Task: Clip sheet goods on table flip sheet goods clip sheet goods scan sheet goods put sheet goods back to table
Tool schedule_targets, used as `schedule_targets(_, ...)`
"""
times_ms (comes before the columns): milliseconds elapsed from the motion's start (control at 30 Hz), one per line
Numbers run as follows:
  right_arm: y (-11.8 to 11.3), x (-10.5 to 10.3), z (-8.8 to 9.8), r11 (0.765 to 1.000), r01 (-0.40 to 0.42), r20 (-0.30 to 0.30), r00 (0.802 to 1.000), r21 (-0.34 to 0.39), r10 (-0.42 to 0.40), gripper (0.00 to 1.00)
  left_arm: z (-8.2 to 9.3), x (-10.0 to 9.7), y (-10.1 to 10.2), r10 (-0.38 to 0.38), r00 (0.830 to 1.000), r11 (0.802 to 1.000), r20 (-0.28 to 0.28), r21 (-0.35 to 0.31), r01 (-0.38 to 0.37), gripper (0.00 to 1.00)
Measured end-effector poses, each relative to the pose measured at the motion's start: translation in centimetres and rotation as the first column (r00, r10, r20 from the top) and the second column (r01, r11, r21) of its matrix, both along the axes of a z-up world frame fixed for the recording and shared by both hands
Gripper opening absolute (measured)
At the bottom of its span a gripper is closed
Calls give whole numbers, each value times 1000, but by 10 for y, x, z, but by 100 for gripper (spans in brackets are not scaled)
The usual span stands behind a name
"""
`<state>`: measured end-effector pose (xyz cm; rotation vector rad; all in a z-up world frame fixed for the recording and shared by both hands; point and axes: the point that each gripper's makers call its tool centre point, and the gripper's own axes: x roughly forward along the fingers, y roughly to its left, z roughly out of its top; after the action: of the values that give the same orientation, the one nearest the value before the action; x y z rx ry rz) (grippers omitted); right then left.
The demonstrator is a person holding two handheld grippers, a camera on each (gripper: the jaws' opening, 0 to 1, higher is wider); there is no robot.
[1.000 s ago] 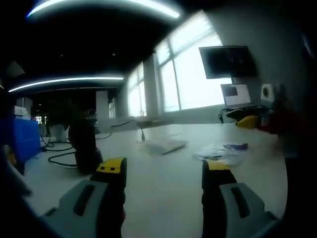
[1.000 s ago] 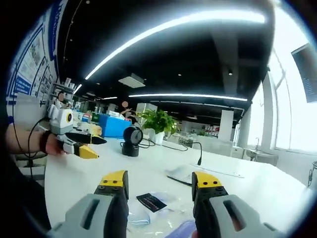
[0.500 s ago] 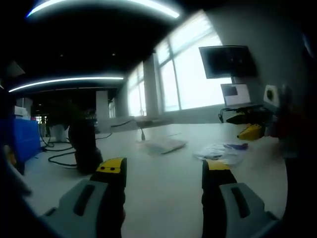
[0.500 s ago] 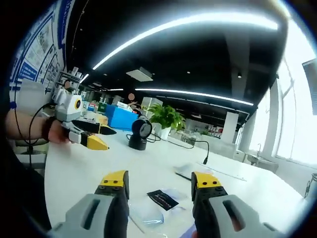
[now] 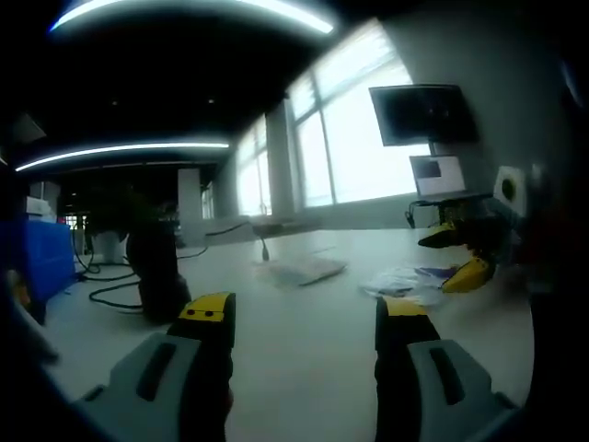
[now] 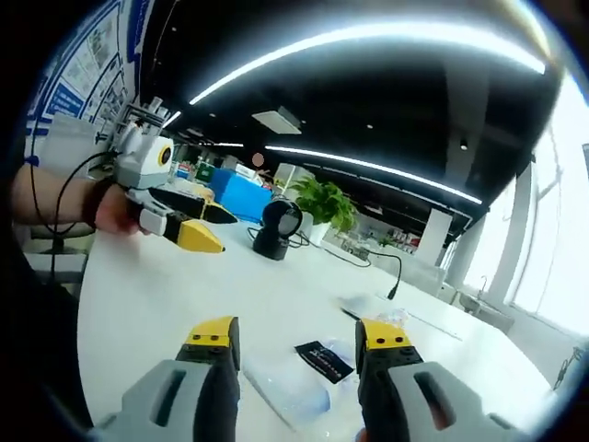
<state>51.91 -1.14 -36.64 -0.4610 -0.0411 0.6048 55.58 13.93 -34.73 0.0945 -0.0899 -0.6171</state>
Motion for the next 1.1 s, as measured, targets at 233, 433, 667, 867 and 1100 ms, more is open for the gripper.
schedule_targets(233, 3, 0, -14, 1000, -3, -46, 999, -24, 2, 41, 0, -1, 0, -3, 1000, 1000, 1, -2, 3, 54)
schedule_targets(433, 2, 2, -21, 999, 10, -64, 998, -51, -13, 37, 0, -1, -1, -3, 1000, 1000, -1, -1, 3, 54)
schedule_targets(667, 4, 1, -30, 998, 5, -94, 996, -64, -11, 34, 0, -1, -1, -5, 1000, 1000, -2, -1, 5, 54)
schedule_targets(867, 5, 1, -32, 995, 8, -67, 998, -102, -15, 21, 0, -1, -1, -5, 1000, 1000, -3, 0, 5, 54)
schedule_targets(1100, 9, -2, -35, 993, 9, -58, 998, -116, -16, 9, 0, -1, -1, -6, 1000, 1000, -2, 0, 6, 54)
